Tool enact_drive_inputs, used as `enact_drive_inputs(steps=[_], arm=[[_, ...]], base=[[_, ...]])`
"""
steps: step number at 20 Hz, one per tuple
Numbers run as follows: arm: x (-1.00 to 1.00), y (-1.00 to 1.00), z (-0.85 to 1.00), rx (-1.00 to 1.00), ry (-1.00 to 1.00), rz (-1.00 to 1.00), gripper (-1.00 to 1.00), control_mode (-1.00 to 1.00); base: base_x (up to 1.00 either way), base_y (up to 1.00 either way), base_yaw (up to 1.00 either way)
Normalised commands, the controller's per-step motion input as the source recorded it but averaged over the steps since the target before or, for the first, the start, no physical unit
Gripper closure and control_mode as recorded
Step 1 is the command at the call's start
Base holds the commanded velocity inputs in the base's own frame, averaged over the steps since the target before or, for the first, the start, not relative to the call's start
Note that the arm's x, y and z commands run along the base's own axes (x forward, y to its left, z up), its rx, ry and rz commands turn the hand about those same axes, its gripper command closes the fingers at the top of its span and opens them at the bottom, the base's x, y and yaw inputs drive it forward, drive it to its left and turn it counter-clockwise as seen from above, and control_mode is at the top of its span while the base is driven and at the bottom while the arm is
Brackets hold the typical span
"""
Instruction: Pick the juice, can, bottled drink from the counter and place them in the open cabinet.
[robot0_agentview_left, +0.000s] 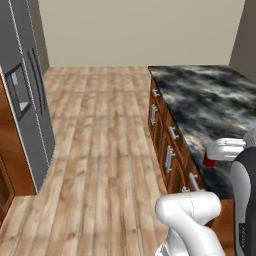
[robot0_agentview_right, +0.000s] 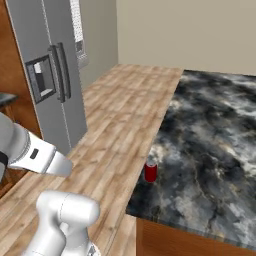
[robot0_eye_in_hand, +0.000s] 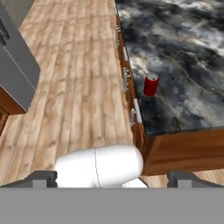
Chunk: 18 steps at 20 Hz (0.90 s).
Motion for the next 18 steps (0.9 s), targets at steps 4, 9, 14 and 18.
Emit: enact_drive_inputs(steps=[4, 9, 14, 18], arm=[[0.00, 0.00, 0.00, 0.00, 0.00, 0.00, -1.00, 1.00], [0.00, 0.00, 0.00, 0.00, 0.00, 0.00, -1.00, 1.00], [0.00, 0.00, 0.00, 0.00, 0.00, 0.00, -1.00, 1.00], [0.00, 0.00, 0.00, 0.00, 0.00, 0.00, -1.00, 1.00]], base=[[1.00, 0.00, -0.37], [0.90, 0.00, -0.22], [0.62, 0.00, -0.05], [0.14, 0.00, -0.01]])
